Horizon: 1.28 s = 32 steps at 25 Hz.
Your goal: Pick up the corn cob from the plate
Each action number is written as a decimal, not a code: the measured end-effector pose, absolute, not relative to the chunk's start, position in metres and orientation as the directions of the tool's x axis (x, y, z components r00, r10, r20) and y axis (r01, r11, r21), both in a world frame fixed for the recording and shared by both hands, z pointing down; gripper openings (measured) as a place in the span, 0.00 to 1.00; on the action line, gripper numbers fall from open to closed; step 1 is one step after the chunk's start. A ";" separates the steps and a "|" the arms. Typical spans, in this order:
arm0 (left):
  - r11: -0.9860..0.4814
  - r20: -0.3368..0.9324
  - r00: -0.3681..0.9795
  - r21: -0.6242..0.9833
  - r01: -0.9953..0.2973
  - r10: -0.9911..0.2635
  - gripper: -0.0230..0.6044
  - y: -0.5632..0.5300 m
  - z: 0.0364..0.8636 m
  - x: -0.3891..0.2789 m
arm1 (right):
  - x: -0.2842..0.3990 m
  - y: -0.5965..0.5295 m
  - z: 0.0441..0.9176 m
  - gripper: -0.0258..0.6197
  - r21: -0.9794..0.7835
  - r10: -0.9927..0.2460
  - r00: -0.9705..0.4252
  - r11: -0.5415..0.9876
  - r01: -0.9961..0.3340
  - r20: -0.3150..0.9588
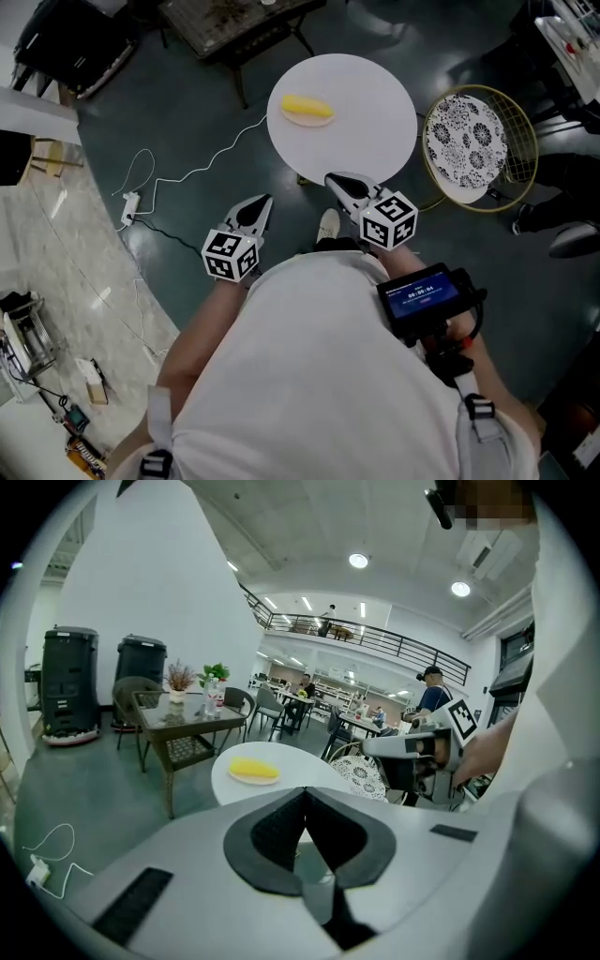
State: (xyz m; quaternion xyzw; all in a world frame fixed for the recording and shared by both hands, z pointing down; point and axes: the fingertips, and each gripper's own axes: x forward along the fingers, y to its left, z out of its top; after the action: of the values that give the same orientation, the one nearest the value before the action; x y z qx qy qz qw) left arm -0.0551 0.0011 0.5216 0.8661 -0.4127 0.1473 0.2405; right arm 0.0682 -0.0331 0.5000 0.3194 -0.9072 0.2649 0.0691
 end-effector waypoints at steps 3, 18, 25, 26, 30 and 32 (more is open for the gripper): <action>-0.546 0.459 0.613 0.287 -0.787 -0.643 0.05 -0.024 0.520 -0.045 | 0.077 -0.058 0.499 0.05 -0.442 -0.540 -0.791 0.659 -0.609 0.286; -0.515 0.470 0.585 0.282 -0.809 -0.661 0.05 -0.097 0.514 -0.014 | 0.102 -0.131 0.514 0.05 -0.463 -0.481 -0.823 0.681 -0.568 0.302; -0.499 0.490 0.584 0.307 -0.811 -0.648 0.05 -0.107 0.524 -0.026 | 0.096 -0.150 0.533 0.05 -0.466 -0.470 -0.803 0.654 -0.596 0.367; -0.498 0.491 0.585 0.311 -0.810 -0.645 0.05 -0.108 0.525 -0.029 | 0.095 -0.153 0.536 0.05 -0.460 -0.468 -0.798 0.653 -0.602 0.381; -0.486 0.490 0.591 0.338 -0.806 -0.641 0.05 -0.127 0.535 -0.053 | 0.073 -0.172 0.551 0.05 -0.423 -0.443 -0.779 0.663 -0.618 0.443; -0.484 0.492 0.599 0.353 -0.801 -0.632 0.05 -0.138 0.545 -0.066 | 0.060 -0.186 0.565 0.05 -0.406 -0.429 -0.767 0.666 -0.625 0.477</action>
State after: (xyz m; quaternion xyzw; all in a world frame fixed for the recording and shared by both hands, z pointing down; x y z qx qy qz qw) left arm -0.0662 -0.1378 0.5453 0.8483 -0.4223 0.1496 0.2824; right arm 0.0602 -0.1856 0.5648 0.2940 -0.8962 0.2835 0.1734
